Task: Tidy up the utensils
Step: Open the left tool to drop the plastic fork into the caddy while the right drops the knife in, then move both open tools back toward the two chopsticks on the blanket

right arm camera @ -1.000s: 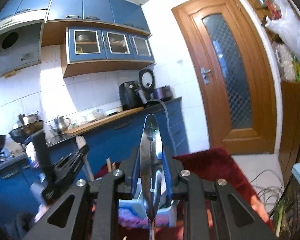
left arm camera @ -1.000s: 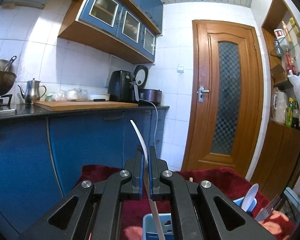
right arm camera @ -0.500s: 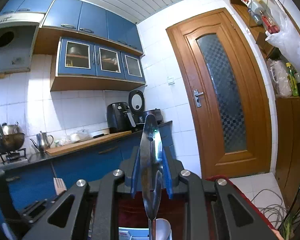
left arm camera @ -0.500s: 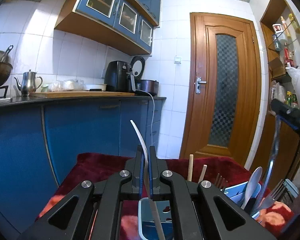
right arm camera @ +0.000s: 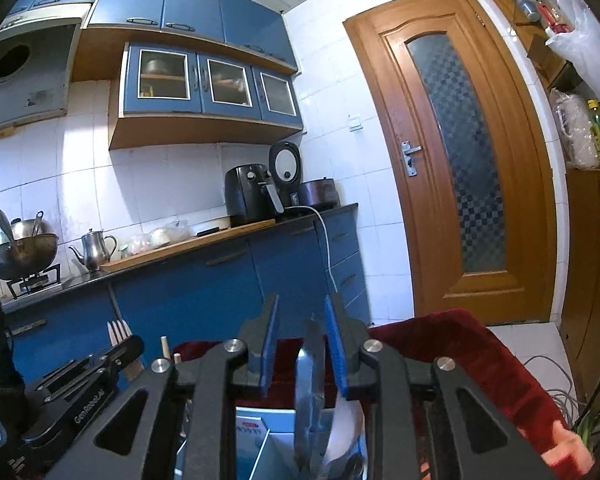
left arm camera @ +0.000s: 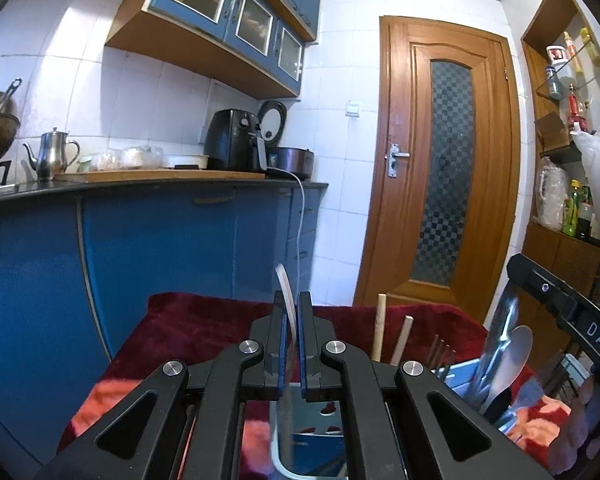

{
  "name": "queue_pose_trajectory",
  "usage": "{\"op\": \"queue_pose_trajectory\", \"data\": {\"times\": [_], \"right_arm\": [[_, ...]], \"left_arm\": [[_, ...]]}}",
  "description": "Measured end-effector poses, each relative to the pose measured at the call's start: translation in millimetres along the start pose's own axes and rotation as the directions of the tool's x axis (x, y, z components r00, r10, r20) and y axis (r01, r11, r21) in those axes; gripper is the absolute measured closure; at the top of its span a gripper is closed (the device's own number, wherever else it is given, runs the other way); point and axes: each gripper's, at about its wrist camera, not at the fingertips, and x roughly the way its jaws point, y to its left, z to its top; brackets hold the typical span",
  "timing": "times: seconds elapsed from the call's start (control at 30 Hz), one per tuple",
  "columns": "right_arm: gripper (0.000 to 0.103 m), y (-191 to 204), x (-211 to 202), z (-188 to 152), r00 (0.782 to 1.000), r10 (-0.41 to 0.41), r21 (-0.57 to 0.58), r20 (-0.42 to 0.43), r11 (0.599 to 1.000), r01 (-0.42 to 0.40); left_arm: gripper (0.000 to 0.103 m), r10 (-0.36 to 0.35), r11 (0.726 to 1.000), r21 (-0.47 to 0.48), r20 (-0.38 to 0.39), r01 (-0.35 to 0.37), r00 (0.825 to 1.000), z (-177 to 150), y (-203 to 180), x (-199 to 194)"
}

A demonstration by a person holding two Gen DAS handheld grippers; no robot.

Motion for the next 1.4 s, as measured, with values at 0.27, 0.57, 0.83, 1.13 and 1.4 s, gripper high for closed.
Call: {"op": "queue_pose_trajectory", "data": {"times": [0.27, 0.57, 0.83, 1.13, 1.4], "right_arm": [[0.066, 4, -13, 9, 0.999, 0.041, 0.01, 0.012, 0.999, -0.041], [0.066, 4, -46, 24, 0.996, 0.089, 0.065, -0.022, 0.994, -0.087], [0.066, 5, -77, 26, 0.992, 0.086, 0.103, -0.091, 0.992, -0.076], [0.066, 6, -109, 13, 0.984, 0.062, 0.126, -0.17, 0.991, -0.04], [0.066, 2, -143, 4, 0.972, 0.048, 0.135, -0.23, 0.991, -0.016]], "left_arm": [[0.085, -0.026, 1.0, 0.01, -0.011, 0.026, 1.0, 5, -7, -6], [0.085, -0.032, 0.999, -0.005, -0.078, 0.031, 0.996, 15, -12, -29], [0.085, -0.021, 1.0, 0.006, -0.073, 0.021, 0.997, 21, -14, -74], [0.085, -0.022, 0.999, -0.034, -0.116, 0.019, 0.993, 20, -3, -119], [0.085, -0.009, 1.0, -0.015, -0.158, 0.006, 0.987, 8, -4, -154]]}}
